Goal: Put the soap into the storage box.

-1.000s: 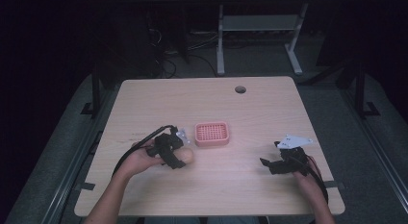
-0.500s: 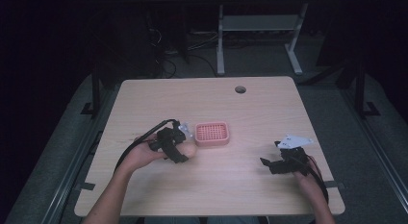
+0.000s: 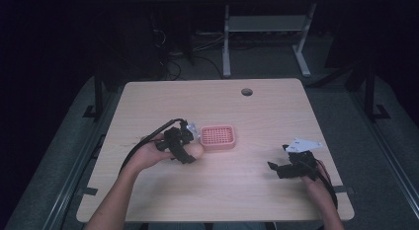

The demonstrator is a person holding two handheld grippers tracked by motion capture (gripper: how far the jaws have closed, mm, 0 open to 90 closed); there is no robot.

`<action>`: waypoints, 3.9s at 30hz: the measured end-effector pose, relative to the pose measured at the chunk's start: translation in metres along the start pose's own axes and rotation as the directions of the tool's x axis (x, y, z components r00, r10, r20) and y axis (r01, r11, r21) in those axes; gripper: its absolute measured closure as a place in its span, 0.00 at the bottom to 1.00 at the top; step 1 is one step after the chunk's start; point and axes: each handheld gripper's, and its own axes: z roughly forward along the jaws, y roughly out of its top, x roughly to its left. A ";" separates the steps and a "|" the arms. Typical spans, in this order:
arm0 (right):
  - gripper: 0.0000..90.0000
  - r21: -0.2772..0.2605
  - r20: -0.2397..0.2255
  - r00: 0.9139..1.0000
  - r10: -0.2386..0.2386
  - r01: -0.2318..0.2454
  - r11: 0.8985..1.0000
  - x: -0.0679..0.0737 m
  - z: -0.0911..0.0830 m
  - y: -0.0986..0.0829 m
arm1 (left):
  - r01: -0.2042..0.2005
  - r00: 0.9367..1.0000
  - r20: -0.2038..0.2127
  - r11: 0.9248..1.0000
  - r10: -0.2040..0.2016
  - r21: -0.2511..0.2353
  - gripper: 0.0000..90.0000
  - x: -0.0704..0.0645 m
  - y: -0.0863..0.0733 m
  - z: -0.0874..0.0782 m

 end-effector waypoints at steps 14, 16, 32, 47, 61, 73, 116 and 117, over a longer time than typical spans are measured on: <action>0.15 -0.008 -0.002 1.000 0.007 -0.007 1.000 0.000 -0.001 0.000 | -0.003 1.000 -0.001 1.000 0.003 0.003 0.35 0.009 0.012 -0.002; 0.15 -0.009 -0.003 1.000 0.008 -0.008 1.000 0.000 -0.001 0.000 | -0.006 1.000 -0.004 1.000 0.006 0.008 0.35 0.010 0.014 -0.002; 0.15 -0.018 0.001 1.000 0.013 -0.013 1.000 -0.001 -0.002 0.000 | -0.021 1.000 -0.009 1.000 0.021 0.010 0.35 0.018 0.033 -0.003; 0.15 -0.025 0.002 1.000 0.027 -0.027 0.999 -0.002 -0.003 0.000 | -0.021 1.000 -0.002 1.000 0.021 0.011 0.35 0.028 0.047 0.003; 0.15 -0.029 0.004 1.000 0.023 -0.023 0.999 -0.003 -0.003 0.000 | -0.020 1.000 0.001 0.999 0.020 0.027 0.35 0.038 0.064 0.012; 0.15 -0.033 0.001 0.999 0.038 -0.038 0.999 -0.004 -0.003 -0.001 | -0.025 1.000 0.003 0.999 0.025 0.043 0.35 0.044 0.081 0.022; 0.15 -0.034 -0.006 0.999 0.032 -0.032 0.999 -0.004 -0.001 0.000 | -0.026 1.000 0.011 0.993 0.025 0.114 0.35 0.052 0.101 0.056; 0.15 -0.033 -0.005 1.000 0.026 -0.027 0.999 -0.004 -0.001 0.000 | -0.028 1.000 0.008 0.993 0.028 0.115 0.35 0.052 0.102 0.057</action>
